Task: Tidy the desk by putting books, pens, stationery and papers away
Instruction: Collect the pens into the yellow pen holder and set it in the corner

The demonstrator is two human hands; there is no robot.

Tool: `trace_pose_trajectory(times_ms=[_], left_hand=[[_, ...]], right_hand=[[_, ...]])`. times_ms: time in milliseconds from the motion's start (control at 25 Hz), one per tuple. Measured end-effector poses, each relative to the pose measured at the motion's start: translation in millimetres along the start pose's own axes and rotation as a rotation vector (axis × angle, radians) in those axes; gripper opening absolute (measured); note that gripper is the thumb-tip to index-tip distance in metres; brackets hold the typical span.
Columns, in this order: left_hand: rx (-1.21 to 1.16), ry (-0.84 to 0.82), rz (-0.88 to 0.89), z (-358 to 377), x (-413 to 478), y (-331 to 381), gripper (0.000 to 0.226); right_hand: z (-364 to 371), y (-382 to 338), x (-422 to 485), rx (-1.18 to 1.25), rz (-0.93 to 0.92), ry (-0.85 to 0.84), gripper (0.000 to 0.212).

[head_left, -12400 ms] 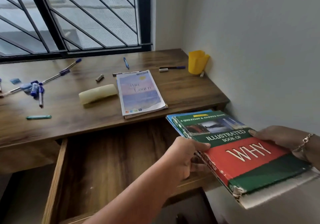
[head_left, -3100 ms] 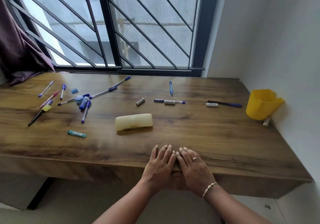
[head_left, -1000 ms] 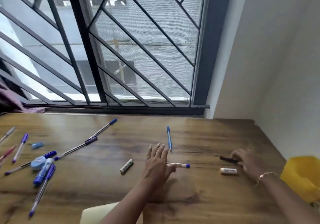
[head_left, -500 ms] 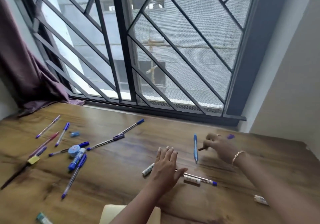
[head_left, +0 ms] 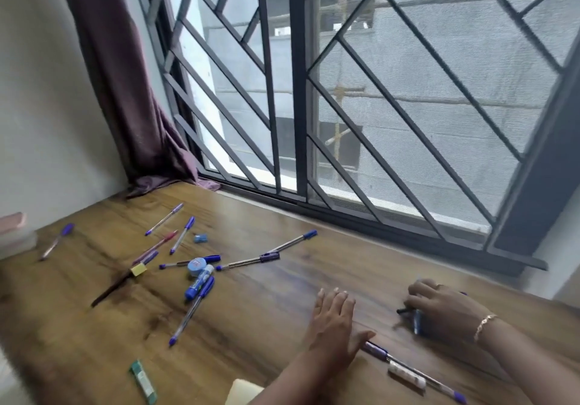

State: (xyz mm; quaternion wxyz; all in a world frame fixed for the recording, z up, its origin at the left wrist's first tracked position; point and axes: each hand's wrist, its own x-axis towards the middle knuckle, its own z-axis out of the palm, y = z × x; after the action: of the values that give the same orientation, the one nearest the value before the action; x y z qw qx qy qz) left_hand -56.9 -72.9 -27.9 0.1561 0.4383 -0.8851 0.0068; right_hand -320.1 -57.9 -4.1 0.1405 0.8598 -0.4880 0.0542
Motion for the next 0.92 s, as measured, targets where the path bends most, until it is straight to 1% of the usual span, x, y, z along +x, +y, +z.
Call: trace_pose_trajectory(times_ms=[40, 80, 120, 160, 200, 240, 320, 360, 400, 440, 520, 600, 720, 840, 920], left_hand=[[0.002, -0.050, -0.021, -2, 1, 2, 0.075], [0.001, -0.047, -0.030, -4, 2, 3, 0.075], [-0.009, -0.048, -0.055, -7, 3, 6, 0.077], [-0.034, 0.003, -0.062, -12, 3, 7, 0.079], [-0.140, 0.026, -0.093, -18, 1, 7, 0.081], [-0.288, 0.029, -0.149, -25, 2, 11, 0.081], [-0.795, -0.183, -0.377, -47, 4, 13, 0.065], [-1.051, -0.210, -0.525, -55, 5, 13, 0.057], [-1.287, -0.215, -0.655, -64, 4, 14, 0.054], [-1.462, -0.230, -0.721, -68, 1, 13, 0.054], [-1.696, -0.295, -0.710, -80, -4, 9, 0.057], [-1.830, -0.351, -0.684, -94, -10, 3, 0.058], [-1.960, -0.413, -0.679, -111, -13, -14, 0.044], [-2.015, -0.476, -0.659, -112, -14, -48, 0.036], [-1.997, -0.509, -0.632, -115, -17, -72, 0.031]], right_hand=[[0, 1, 0, -0.011, -0.010, -0.017, 0.026], [-4, 0, 0, -0.026, -0.012, -0.047, 0.029], [-9, -2, 0, -0.047, -0.023, -0.047, 0.027], [-15, -4, 1, -0.064, -0.044, -0.027, 0.022], [-20, -9, 4, -0.071, -0.067, 0.010, 0.020], [-27, -15, 9, -0.069, -0.093, 0.055, 0.022], [-39, -31, 26, -0.074, -0.201, 0.201, 0.029], [-43, -42, 36, -0.075, -0.274, 0.280, 0.033], [-49, -54, 46, -0.071, -0.334, 0.341, 0.034], [-53, -67, 55, -0.065, -0.382, 0.384, 0.034], [-59, -88, 70, -0.047, -0.448, 0.434, 0.032], [-61, -104, 83, -0.017, -0.464, 0.470, 0.028], [-58, -119, 101, -0.011, -0.482, 0.514, 0.019], [-50, -133, 123, -0.125, -0.519, 0.528, 0.016], [-51, -146, 143, -0.126, -0.541, 0.528, 0.016]])
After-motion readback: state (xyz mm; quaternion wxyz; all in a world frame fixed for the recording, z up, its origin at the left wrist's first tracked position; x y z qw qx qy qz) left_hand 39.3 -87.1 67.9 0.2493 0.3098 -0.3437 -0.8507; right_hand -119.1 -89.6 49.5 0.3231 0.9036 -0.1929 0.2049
